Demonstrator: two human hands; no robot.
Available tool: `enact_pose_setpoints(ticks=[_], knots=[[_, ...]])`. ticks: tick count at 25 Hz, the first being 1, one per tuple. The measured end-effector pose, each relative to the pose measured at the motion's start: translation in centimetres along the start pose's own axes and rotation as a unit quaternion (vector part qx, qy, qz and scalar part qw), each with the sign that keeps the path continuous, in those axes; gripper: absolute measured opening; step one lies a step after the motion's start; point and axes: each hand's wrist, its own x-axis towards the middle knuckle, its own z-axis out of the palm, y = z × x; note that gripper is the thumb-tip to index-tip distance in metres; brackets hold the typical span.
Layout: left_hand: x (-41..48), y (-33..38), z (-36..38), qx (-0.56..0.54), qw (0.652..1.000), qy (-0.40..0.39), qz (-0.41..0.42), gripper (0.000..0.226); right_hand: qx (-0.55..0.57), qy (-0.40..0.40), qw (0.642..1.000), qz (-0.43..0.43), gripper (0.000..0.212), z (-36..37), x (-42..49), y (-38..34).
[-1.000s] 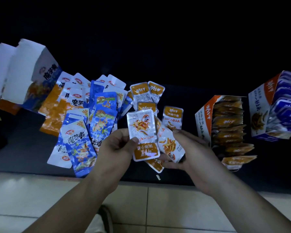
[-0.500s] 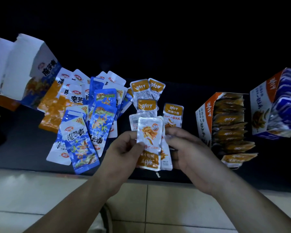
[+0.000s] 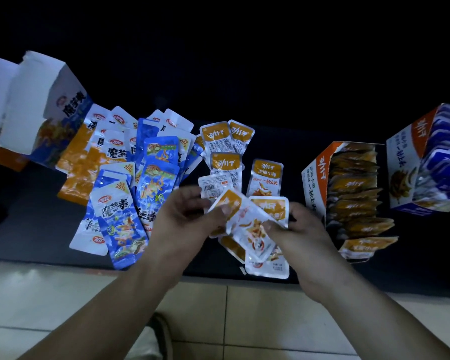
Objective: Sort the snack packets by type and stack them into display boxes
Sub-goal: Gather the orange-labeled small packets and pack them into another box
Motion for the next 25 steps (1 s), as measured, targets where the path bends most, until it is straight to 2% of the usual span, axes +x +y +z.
enact_pose_setpoints(ticks=[2,4,7,10,11,12,13,14,15,16,18,19,20,22,24,25], knots=[[-1.0,-1.2,0.9,-0.121,0.99,-0.021,-0.074,0.042,0.02,-0.005,1.0,0.004,0.028,0.3,0.0,0.1],[-1.3,-1.6,1.0,-0.129,0.989,-0.027,-0.067,0.032,-0.008,-0.057,0.998,0.008,0.036,0.3,-0.1,0.0],[-1.0,-1.3,0.9,-0.002,0.999,-0.047,-0.001,0.036,-0.032,-0.112,0.993,-0.001,0.033,0.4,-0.6,-0.4],[-0.5,-1.5,1.3,0.113,0.986,-0.104,0.063,0.041,-0.041,-0.062,0.997,-0.014,0.022,0.7,-0.6,0.1],[0.0,-1.7,1.3,0.172,0.973,-0.091,0.122,0.039,-0.049,-0.029,0.998,-0.014,0.022,0.7,-0.4,0.4],[0.9,-1.8,1.1,0.263,0.942,-0.061,0.199,0.037,-0.055,0.002,0.998,-0.015,0.022,0.6,-0.2,0.6],[2.0,-1.9,0.7,0.373,0.89,-0.05,0.258,0.044,-0.064,0.022,0.998,-0.018,0.022,0.4,-0.1,0.8],[3.1,-2.1,0.1,0.474,0.833,-0.076,0.274,0.06,-0.075,0.033,0.996,-0.021,0.022,0.2,0.0,0.9],[3.8,-2.0,-0.2,0.55,0.789,-0.116,0.249,0.079,-0.083,0.04,0.995,-0.027,0.023,0.1,-0.1,1.0],[4.1,-2.0,-0.5,0.591,0.761,-0.15,0.221,0.091,-0.088,0.046,0.994,-0.035,0.024,-0.1,-0.1,1.0],[3.4,-2.0,-0.4,0.619,0.732,-0.17,0.228,0.089,-0.095,0.046,0.993,-0.054,0.027,-0.3,-0.1,1.0],[3.0,-2.1,-0.4,0.613,0.728,-0.17,0.256,0.079,-0.099,0.04,0.992,-0.065,0.03,-0.4,0.0,0.9],[2.7,-2.3,-0.5,0.582,0.74,-0.157,0.3,0.063,-0.103,0.031,0.991,-0.076,0.037,-0.5,0.0,0.7],[2.0,-2.0,-0.9,0.475,0.797,-0.092,0.363,0.026,-0.104,0.021,0.99,-0.095,0.057,-0.7,-0.1,0.6],[1.1,-0.5,-0.9,0.365,0.861,-0.029,0.353,0.028,-0.106,0.03,0.987,-0.114,0.067,-1.0,0.0,0.8],[0.5,0.7,-0.8,0.301,0.901,-0.013,0.314,0.033,-0.105,0.036,0.986,-0.122,0.069,-1.0,0.1,0.9]])
